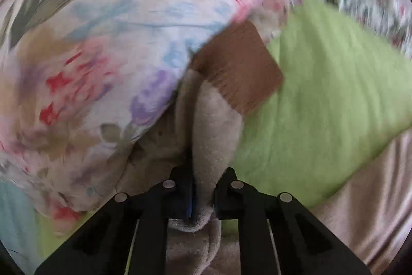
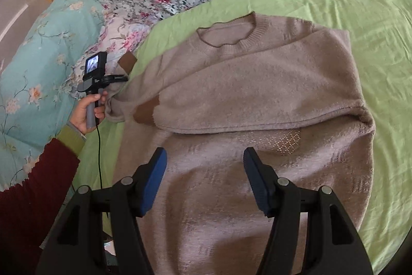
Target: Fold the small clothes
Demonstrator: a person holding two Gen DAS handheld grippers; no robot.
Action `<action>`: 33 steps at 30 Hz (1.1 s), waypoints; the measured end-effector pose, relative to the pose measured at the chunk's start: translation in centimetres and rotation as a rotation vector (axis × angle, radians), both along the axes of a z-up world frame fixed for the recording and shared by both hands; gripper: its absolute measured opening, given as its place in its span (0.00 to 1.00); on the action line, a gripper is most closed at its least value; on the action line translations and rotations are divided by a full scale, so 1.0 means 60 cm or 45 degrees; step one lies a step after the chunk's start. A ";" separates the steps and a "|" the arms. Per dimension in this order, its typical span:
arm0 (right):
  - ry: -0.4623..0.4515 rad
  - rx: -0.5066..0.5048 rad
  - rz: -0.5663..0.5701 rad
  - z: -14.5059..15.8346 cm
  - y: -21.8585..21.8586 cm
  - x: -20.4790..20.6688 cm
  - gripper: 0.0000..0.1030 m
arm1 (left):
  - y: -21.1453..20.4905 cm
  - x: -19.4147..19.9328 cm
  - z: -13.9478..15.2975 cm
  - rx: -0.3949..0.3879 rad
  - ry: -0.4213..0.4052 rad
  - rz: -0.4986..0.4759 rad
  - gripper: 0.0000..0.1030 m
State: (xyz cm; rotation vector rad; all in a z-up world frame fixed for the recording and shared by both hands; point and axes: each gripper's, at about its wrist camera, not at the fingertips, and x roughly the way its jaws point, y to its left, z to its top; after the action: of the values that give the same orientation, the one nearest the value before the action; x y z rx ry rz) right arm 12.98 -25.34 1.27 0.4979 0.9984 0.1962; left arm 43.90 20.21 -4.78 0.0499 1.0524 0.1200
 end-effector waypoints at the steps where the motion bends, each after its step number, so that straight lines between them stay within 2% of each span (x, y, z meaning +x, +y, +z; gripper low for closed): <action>1: -0.004 -0.011 -0.003 0.000 -0.002 -0.001 0.61 | 0.006 -0.011 0.010 -0.047 -0.034 -0.004 0.07; 5: -0.030 -0.021 -0.003 0.003 -0.003 -0.005 0.61 | -0.003 -0.075 0.060 -0.245 -0.141 -0.072 0.07; 7: -0.045 -0.014 -0.011 0.004 -0.004 -0.005 0.61 | -0.038 -0.125 0.100 -0.354 -0.217 -0.166 0.07; 10: -0.056 -0.004 -0.048 0.004 -0.012 -0.006 0.61 | -0.119 -0.195 0.151 -0.496 -0.299 -0.326 0.07; 14: -0.051 -0.011 -0.102 0.003 -0.031 -0.012 0.61 | -0.249 -0.253 0.171 -0.611 -0.310 -0.538 0.07; 16: -0.048 -0.014 -0.118 0.001 -0.041 -0.017 0.61 | -0.315 -0.273 0.163 -0.624 -0.283 -0.637 0.08; 20: -0.031 -0.011 -0.160 -0.010 -0.066 -0.027 0.61 | -0.441 -0.295 0.104 -0.589 -0.184 -0.784 0.08; 23: -0.017 -0.012 -0.188 -0.020 -0.083 -0.028 0.61 | -0.506 -0.301 0.052 -0.505 -0.117 -0.847 0.09; 25: -0.010 -0.010 -0.198 -0.025 -0.091 -0.025 0.61 | -0.542 -0.288 0.021 -0.450 -0.050 -0.884 0.13; 27: -0.014 -0.001 -0.202 -0.029 -0.098 -0.018 0.61 | -0.555 -0.298 0.006 -0.407 -0.026 -0.892 0.16; 29: -0.011 0.009 -0.212 -0.032 -0.106 -0.011 0.61 | -0.536 -0.312 0.008 -0.432 -0.019 -0.895 0.24; 30: -0.015 0.015 -0.215 -0.032 -0.109 -0.007 0.61 | -0.520 -0.320 0.015 -0.444 -0.028 -0.886 0.34; 33: -0.029 0.036 -0.231 -0.038 -0.120 0.012 0.61 | -0.456 -0.352 0.039 -0.467 -0.093 -0.832 0.50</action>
State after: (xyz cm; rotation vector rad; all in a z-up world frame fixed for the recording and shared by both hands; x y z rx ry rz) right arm 13.72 -32.55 -1.02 0.6076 0.9236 0.0540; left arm 22.81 -7.13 -2.43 0.0546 0.9263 -0.6567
